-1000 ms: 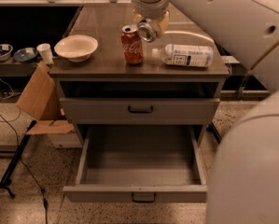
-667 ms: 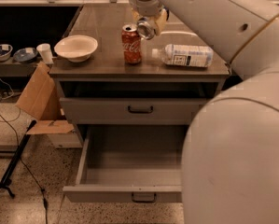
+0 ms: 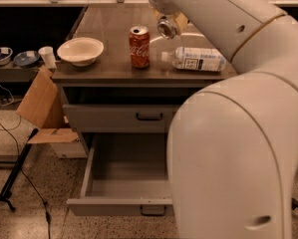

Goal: Pick pepsi can from middle drawer and place on counter

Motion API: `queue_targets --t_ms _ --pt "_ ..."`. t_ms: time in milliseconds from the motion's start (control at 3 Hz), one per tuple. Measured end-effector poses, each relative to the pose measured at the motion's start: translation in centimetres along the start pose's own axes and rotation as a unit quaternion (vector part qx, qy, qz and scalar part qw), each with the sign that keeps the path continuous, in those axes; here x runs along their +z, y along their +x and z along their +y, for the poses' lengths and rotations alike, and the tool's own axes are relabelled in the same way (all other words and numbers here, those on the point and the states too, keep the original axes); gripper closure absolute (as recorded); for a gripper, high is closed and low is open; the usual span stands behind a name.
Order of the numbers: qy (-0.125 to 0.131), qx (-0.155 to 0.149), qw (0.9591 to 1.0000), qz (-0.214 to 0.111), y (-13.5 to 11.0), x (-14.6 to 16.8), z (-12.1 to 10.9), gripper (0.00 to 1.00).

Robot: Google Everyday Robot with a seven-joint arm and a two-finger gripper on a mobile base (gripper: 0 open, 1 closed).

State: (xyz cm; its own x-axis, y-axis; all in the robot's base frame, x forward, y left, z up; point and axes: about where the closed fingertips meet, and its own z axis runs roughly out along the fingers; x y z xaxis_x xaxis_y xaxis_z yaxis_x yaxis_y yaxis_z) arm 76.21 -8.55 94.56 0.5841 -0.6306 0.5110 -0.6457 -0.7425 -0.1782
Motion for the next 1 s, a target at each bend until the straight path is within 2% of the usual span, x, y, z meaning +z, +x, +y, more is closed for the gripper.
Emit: queue_targets --t_ms 333,667,1000 --pt "-0.015 0.010 0.9998 0.005 1.0 0.9 0.3 1.00" --pt "-0.017 0.021 0.9996 0.001 1.5 2.0 -0.3 1.00" --pt "0.017 0.046 0.9984 -0.029 1.6 2.9 -1.2 1.00"
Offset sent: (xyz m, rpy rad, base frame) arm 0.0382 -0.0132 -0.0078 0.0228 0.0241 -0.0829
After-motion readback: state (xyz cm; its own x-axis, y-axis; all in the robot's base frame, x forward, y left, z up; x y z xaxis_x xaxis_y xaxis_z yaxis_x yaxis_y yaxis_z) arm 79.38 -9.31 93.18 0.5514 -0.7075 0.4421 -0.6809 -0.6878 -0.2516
